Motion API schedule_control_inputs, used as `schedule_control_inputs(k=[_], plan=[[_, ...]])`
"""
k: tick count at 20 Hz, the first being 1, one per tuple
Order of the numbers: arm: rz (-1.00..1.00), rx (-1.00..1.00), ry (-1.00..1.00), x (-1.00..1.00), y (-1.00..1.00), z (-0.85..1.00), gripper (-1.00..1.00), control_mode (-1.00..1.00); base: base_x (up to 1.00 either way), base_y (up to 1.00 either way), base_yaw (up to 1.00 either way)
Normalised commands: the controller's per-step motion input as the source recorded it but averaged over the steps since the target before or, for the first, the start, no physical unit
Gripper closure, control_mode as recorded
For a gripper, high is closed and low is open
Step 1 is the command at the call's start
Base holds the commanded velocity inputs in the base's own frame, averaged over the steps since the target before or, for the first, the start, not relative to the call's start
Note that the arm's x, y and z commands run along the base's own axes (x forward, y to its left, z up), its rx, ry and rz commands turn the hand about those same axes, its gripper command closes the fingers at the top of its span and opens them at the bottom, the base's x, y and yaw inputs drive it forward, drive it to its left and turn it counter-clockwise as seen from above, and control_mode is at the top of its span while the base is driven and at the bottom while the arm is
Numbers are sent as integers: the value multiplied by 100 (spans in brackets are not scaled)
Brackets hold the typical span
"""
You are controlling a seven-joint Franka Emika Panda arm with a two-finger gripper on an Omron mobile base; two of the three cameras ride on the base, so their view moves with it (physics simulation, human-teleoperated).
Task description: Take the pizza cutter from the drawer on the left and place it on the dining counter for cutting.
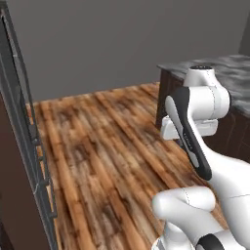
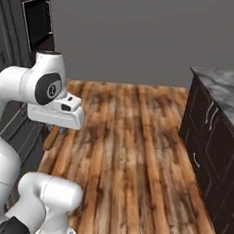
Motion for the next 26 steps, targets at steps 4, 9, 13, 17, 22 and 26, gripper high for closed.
schedule_control_inputs(k=[4, 9, 13, 17, 22, 26], plan=[[0, 0, 0, 0, 0, 0, 100, 100, 64, 0, -69], [0, 0, 0, 0, 0, 0, 100, 100, 22, 0, -84], [0, 0, 0, 0, 0, 0, 100, 100, 21, 1, -84], [0, 0, 0, 0, 0, 0, 100, 100, 38, 4, -78], [0, 0, 0, 0, 0, 0, 100, 100, 73, 31, -65], [0, 0, 0, 0, 0, 0, 100, 100, 88, 66, -58]])
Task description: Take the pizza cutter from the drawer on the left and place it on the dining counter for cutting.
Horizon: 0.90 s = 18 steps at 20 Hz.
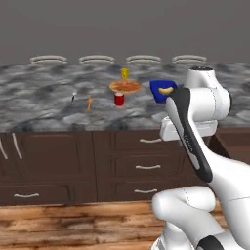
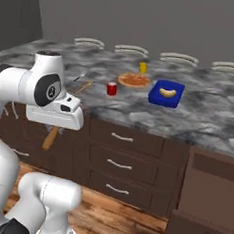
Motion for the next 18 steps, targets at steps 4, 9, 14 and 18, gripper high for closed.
schedule_control_inputs(k=[4, 9, 14, 18], plan=[[0, 0, 0, 0, 0, 0, 100, 100, 99, 66, -49], [0, 0, 0, 0, 0, 0, 100, 100, 99, 67, -24], [0, 0, 0, 0, 0, 0, 100, 100, 89, 42, -1], [0, 0, 0, 0, 0, 0, 100, 100, 85, 38, 0]])
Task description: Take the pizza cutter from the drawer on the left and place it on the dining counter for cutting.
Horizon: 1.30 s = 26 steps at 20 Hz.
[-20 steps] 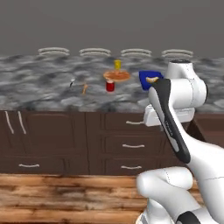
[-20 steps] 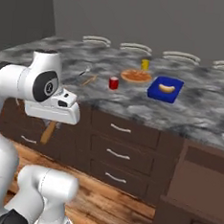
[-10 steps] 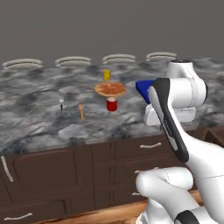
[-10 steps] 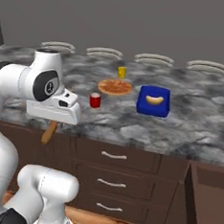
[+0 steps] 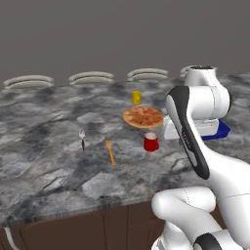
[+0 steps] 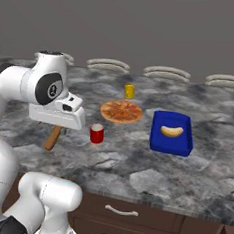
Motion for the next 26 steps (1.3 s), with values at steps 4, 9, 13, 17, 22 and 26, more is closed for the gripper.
schedule_control_inputs(k=[4, 9, 13, 17, 22, 26], plan=[[0, 0, 0, 0, 0, 0, 100, 100, 63, 37, 0], [0, 0, 0, 0, 0, 0, 100, 100, 19, 25, 0], [0, 0, 0, 0, 0, 0, 100, 100, 0, 49, 3], [0, 0, 0, 0, 0, 0, 100, 100, 0, 67, 7], [0, 0, 0, 0, 0, 0, 100, 100, 24, 44, 4], [0, 0, 0, 45, 8, 0, 100, -100, 35, 14, 1]])
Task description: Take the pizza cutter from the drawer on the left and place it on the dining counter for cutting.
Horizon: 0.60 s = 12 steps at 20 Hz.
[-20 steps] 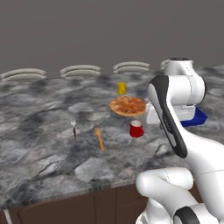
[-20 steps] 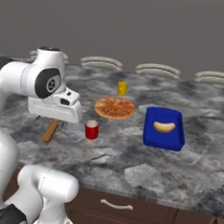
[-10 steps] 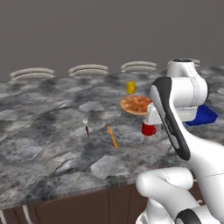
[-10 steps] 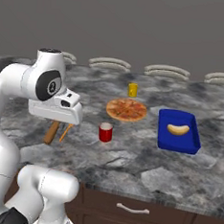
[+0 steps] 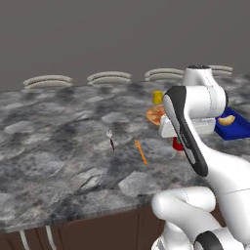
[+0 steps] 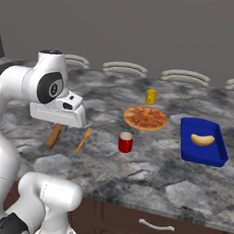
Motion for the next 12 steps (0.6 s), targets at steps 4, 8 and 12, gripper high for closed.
schedule_control_inputs(k=[4, 8, 12], plan=[[-1, 0, 0, 100, 3, 0, 100, -100, 0, 0, 0], [-6, 1, 0, 100, -4, -2, 100, -100, 0, 0, 0], [-2, 1, 0, 100, -9, -20, 100, -100, 0, 0, 0]])
